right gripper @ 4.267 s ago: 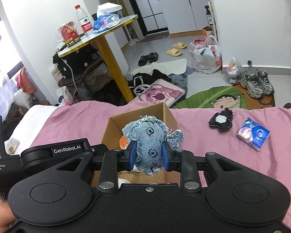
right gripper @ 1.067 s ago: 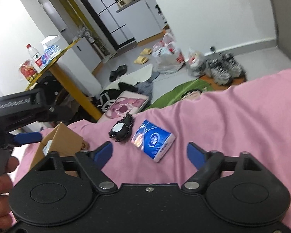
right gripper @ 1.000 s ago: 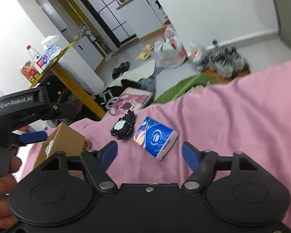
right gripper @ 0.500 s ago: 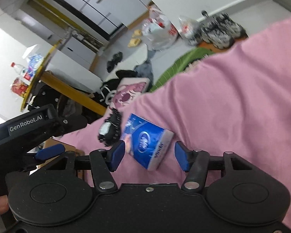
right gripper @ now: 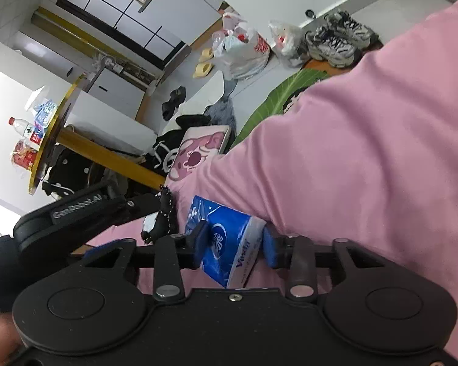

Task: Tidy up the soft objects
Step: 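Grasp the black-and-white plush with the left gripper while the right gripper grasps the Vinda tissue pack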

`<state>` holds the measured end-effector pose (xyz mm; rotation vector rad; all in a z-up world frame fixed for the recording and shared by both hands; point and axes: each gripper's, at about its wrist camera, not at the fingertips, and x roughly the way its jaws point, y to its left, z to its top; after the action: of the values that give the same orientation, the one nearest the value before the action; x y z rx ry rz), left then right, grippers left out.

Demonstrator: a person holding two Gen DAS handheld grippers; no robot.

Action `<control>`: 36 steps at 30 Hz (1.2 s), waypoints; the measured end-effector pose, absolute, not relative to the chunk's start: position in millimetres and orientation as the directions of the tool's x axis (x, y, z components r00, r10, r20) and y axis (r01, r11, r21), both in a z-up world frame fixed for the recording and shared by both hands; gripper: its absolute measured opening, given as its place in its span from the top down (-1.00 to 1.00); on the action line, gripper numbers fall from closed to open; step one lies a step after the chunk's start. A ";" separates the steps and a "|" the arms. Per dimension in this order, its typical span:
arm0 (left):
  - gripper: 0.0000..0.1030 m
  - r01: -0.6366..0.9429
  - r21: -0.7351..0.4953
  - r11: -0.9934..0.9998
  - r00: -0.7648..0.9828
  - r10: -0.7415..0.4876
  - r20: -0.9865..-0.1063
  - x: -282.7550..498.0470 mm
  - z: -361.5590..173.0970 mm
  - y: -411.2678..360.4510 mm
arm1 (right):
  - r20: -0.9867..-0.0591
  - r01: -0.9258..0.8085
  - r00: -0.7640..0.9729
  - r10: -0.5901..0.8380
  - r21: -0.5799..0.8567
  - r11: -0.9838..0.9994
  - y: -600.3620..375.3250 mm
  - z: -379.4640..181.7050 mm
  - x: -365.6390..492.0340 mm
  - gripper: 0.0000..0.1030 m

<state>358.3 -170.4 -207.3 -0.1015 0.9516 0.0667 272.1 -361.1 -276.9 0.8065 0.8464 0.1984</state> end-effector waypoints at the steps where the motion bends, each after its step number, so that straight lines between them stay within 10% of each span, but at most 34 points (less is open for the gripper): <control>1: -0.63 -0.107 -0.059 0.992 0.573 0.013 -0.820 360.7 -209.5 -169.7 | -0.591 0.151 0.668 0.452 0.703 0.695 -362.3 -276.1 271.8 0.37; 11: -0.49 -0.133 -0.065 0.989 0.556 0.020 -0.831 374.2 -228.6 -167.3 | -0.604 0.158 0.677 0.420 0.677 0.718 -362.0 -272.4 272.0 0.38; 18: 0.54 -0.100 -0.088 0.991 0.550 -0.019 -0.835 370.9 -221.8 -170.0 | -0.613 0.158 0.672 0.415 0.666 0.729 -358.9 -267.4 269.6 0.40; 36: 0.60 0.040 -0.158 0.987 0.566 -0.153 -0.810 307.8 -150.9 -167.1 | -0.588 0.205 0.762 0.272 0.618 0.759 -369.9 -207.1 202.4 0.54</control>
<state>307.8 -167.1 -150.9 -0.1266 0.9634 -0.1135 202.4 -369.9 -207.1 0.7240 0.7200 0.0400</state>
